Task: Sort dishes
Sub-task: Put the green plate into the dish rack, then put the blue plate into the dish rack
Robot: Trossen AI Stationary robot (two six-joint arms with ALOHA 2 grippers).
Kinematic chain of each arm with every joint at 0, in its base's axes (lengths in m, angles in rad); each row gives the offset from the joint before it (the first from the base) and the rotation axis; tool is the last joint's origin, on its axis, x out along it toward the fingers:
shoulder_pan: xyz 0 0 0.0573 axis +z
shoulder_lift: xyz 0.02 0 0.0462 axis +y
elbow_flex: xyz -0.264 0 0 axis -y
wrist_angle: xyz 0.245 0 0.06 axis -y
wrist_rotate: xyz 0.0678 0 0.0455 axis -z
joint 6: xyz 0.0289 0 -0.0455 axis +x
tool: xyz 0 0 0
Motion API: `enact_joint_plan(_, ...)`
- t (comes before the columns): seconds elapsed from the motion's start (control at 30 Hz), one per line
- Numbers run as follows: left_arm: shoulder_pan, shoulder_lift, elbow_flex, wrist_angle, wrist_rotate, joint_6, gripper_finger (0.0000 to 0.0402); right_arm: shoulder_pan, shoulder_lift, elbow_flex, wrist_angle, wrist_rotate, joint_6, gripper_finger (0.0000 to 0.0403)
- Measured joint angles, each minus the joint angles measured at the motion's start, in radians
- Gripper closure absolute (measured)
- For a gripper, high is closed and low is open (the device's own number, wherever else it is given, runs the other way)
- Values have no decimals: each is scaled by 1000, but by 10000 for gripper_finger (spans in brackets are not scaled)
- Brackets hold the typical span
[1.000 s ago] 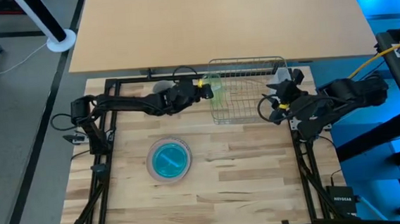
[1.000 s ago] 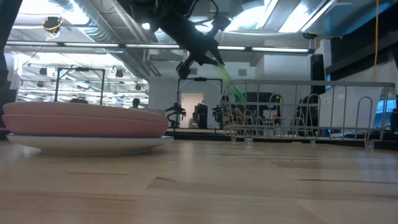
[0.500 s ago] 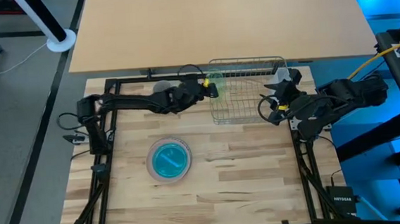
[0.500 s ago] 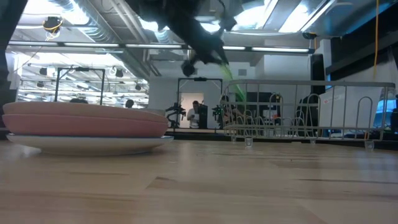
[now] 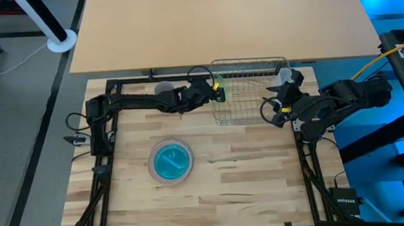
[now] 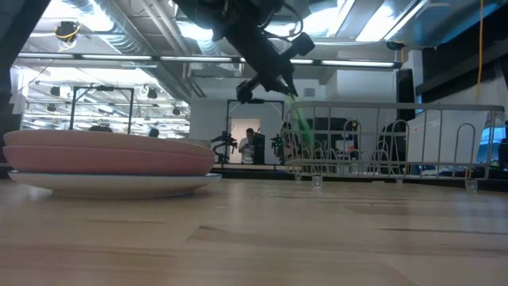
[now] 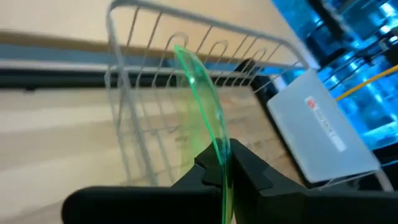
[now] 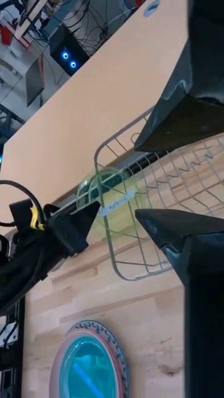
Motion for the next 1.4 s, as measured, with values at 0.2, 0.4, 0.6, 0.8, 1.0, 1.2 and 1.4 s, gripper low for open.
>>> enact_joint_plan(0.2, 0, -1, -1, -58, 0, -29, 401, 0, 0, 0, 0, 0, 0, 240)
enact_joint_plan(0.4, 6, -1, -1, -29, -1, -24, 391, 0, 0, 0, 0, -42, 0, 240)
enact_joint_plan(0.6, 29, -1, -1, -23, 0, 16, 366, 0, 0, 0, 0, -87, 1, 240)
enact_joint_plan(0.8, 46, -1, -1, -26, 24, 92, 328, 0, 0, 0, 0, -90, 1, 240)
enact_joint_plan(1.0, 52, -1, -1, -30, 26, 113, 296, 0, 0, 0, -3, -90, 2, 240)
enact_joint_plan(1.2, 57, -8, -1, -28, 27, 269, 290, 0, 0, 0, -58, -120, 37, 240)
enact_joint_plan(1.4, 66, -68, -2, -40, 27, 389, 290, 0, -2, 0, -119, -125, 80, 240)
